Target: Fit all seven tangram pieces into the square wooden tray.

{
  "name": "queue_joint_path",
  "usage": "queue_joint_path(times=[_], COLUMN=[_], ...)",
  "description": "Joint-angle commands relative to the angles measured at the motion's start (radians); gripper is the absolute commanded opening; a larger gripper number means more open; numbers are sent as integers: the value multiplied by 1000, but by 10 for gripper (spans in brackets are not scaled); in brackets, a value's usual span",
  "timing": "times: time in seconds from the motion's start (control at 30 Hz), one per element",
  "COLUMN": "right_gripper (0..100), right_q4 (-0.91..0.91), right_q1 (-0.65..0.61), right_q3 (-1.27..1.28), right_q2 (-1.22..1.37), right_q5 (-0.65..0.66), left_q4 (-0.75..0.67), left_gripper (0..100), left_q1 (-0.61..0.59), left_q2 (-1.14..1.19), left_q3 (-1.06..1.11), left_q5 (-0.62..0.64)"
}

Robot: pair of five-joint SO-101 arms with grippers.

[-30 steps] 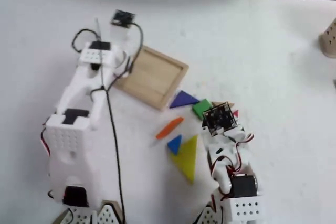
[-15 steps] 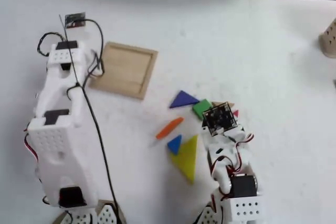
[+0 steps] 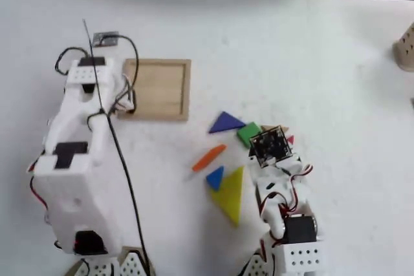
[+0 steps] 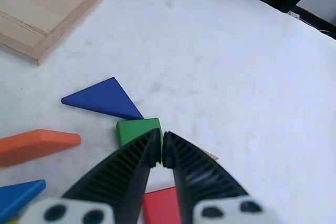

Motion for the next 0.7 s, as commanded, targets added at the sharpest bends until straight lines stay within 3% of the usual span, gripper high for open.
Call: queue_joint_path(times=[0.0, 0.27, 0.67], right_gripper=[18, 18, 18], right_q4=[8, 8, 10], right_q1=[7, 7, 8], right_q3=[6, 6, 6], right_q2=[7, 7, 7], right_q5=[2, 2, 2], left_q4=[-183, -233, -239], left_gripper=[172, 172, 172], left_q1=[50, 122, 38], left_q2=[-209, -435, -771], left_q3=[270, 582, 937], left_q5=[2, 2, -37])
